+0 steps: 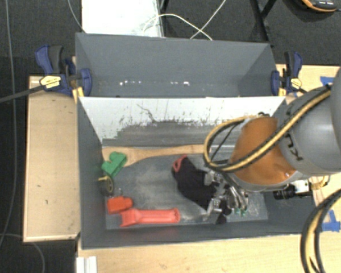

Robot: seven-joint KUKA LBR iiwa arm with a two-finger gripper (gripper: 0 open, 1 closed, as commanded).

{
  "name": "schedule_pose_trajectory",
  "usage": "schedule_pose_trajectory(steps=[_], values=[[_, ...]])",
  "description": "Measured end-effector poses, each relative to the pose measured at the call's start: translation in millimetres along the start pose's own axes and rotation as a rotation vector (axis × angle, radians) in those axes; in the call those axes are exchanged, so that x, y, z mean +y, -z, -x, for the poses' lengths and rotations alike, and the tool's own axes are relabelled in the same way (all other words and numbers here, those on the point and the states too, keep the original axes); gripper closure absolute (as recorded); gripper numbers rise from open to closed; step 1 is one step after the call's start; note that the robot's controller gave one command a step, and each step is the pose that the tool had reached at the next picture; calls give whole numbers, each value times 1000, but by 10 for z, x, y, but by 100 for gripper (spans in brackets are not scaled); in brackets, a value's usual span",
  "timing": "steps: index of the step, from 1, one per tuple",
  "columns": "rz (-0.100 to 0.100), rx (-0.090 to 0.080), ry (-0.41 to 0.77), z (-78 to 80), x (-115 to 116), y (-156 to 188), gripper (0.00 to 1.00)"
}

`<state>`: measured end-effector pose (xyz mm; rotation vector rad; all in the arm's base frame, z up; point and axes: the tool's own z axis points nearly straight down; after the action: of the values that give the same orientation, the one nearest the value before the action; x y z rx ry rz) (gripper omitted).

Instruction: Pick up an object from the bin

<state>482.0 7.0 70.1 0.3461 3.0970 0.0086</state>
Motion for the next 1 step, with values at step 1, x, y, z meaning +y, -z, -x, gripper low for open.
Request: schedule_pose_trajectory(steps=[1], values=[[-1,8,-145,-55,89,3,100]])
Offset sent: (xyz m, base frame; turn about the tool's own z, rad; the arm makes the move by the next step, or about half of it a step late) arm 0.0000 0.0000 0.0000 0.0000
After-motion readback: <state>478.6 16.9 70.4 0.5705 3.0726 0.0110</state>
